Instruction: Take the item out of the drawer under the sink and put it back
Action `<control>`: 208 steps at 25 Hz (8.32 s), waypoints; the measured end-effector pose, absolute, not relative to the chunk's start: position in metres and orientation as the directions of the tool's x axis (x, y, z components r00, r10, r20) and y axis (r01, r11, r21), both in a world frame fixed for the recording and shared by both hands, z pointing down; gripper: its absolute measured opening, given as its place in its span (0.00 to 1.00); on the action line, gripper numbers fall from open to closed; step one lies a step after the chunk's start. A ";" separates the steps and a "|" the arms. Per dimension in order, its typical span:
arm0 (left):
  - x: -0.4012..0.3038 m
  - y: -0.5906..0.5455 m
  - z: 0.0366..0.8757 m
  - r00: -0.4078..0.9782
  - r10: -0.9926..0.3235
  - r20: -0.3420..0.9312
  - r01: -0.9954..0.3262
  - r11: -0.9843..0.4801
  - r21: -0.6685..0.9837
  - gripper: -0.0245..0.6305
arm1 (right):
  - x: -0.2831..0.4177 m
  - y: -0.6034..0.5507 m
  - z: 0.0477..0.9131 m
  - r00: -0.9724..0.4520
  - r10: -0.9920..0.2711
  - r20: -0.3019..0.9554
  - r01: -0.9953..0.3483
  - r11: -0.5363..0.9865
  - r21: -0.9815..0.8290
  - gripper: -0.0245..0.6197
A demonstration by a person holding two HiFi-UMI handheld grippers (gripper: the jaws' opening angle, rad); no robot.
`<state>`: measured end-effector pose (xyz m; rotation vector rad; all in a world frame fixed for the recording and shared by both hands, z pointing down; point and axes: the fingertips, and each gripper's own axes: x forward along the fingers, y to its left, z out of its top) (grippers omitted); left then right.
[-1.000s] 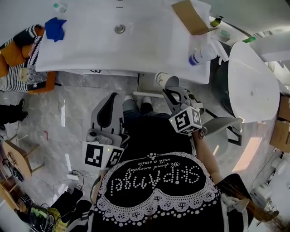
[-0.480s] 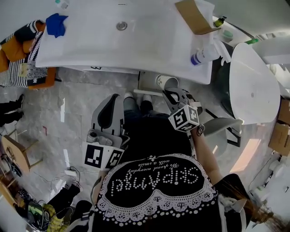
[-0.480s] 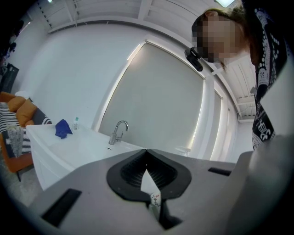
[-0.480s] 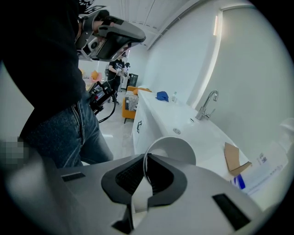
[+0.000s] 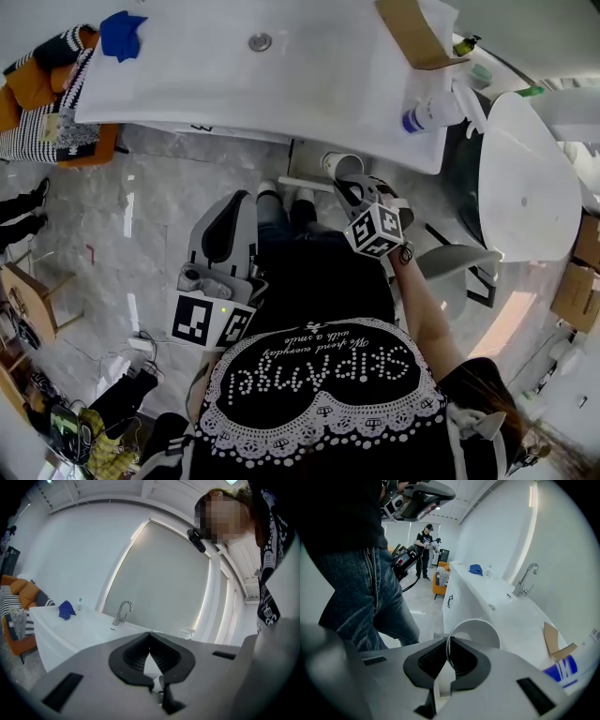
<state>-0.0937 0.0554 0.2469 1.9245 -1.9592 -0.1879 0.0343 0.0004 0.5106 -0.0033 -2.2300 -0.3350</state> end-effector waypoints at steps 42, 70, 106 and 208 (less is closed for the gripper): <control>-0.093 0.065 0.263 0.031 -0.955 0.295 -0.946 0.068 0.318 0.04 | 0.026 -0.015 0.615 -0.506 -0.021 0.862 0.117 0.989 0.092 0.08; -0.102 0.081 0.279 -0.009 -0.933 0.359 -0.930 0.140 0.339 0.04 | 0.019 -0.033 0.655 -0.451 -0.021 0.893 0.026 0.999 0.037 0.08; -0.111 0.081 0.294 -0.023 -0.905 0.424 -0.915 0.191 0.357 0.04 | 0.016 -0.042 0.696 -0.335 -0.012 0.942 0.071 0.997 0.038 0.08; -0.150 0.050 0.229 0.241 -0.962 0.125 -0.906 -0.176 0.386 0.04 | 0.006 -0.009 0.351 -0.736 -0.519 0.435 -0.536 0.839 0.093 0.06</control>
